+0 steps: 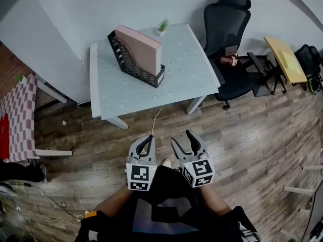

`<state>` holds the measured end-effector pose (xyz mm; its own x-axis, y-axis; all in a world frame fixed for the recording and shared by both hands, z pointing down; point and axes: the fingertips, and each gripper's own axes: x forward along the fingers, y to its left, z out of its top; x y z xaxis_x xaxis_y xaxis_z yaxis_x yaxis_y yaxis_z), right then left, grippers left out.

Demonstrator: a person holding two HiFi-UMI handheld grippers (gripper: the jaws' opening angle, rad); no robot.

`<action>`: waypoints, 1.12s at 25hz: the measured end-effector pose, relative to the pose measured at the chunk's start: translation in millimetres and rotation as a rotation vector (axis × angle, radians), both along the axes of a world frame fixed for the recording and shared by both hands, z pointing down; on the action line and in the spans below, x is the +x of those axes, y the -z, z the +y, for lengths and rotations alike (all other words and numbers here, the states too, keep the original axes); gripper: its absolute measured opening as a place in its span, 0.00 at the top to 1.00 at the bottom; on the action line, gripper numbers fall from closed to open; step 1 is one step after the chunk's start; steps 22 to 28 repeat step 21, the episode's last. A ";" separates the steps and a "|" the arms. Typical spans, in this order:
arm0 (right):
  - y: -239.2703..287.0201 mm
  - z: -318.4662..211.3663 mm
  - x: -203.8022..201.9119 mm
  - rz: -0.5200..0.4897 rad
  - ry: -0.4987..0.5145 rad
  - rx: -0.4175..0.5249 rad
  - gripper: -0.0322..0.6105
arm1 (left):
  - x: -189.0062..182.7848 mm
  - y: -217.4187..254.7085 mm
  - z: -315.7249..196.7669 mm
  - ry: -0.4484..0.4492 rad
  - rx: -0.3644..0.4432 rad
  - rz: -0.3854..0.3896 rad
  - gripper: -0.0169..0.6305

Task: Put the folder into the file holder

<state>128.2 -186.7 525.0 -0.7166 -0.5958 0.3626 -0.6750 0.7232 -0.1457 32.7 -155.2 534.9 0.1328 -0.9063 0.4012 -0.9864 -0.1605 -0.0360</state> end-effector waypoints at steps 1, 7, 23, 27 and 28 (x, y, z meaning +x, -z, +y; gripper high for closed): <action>-0.9 3.1 1.0 0.003 0.000 -0.001 0.55 | 0.8 -0.9 3.2 0.001 0.000 0.002 0.96; 0.6 10.5 -4.0 0.006 0.005 0.014 0.55 | -2.5 -4.2 14.1 0.009 0.007 0.006 0.96; 4.9 13.9 -29.4 0.018 0.025 0.024 0.55 | -25.6 2.9 19.2 0.031 0.020 0.014 0.96; 4.9 13.9 -29.4 0.018 0.025 0.024 0.55 | -25.6 2.9 19.2 0.031 0.020 0.014 0.96; 4.9 13.9 -29.4 0.018 0.025 0.024 0.55 | -25.6 2.9 19.2 0.031 0.020 0.014 0.96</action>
